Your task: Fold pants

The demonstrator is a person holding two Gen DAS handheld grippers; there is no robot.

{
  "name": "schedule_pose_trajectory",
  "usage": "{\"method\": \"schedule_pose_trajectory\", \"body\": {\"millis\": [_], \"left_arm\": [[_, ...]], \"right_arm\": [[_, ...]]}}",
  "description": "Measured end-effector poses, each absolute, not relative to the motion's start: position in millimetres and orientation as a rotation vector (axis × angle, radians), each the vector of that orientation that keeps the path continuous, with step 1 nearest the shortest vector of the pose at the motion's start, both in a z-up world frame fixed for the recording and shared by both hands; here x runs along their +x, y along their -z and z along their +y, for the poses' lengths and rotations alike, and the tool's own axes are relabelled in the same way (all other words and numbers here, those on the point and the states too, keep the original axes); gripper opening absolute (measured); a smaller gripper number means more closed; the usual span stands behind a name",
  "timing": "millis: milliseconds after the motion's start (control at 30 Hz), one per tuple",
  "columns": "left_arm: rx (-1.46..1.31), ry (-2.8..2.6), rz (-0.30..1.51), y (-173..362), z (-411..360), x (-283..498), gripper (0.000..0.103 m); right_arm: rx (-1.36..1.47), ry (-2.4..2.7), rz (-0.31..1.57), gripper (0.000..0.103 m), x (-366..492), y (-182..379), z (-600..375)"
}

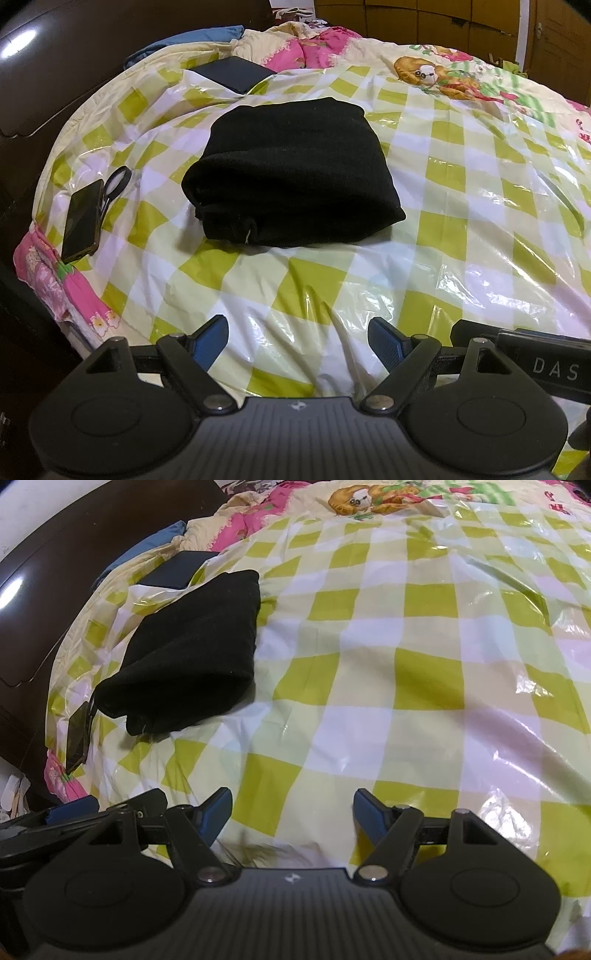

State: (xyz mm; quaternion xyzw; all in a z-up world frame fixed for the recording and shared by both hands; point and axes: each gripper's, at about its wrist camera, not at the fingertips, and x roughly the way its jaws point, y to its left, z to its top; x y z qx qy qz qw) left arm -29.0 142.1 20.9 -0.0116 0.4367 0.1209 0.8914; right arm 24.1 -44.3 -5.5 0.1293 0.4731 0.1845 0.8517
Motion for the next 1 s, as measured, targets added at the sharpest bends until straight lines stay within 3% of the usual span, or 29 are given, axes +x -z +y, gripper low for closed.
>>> {"method": "schedule_pose_trajectory", "body": {"millis": [1000], "left_arm": [[-0.022,-0.25,0.909,-20.4,141.5,-29.2,0.095]], "right_arm": [[0.28,-0.387,1.0,0.074,23.2,8.1,-44.9]]}}
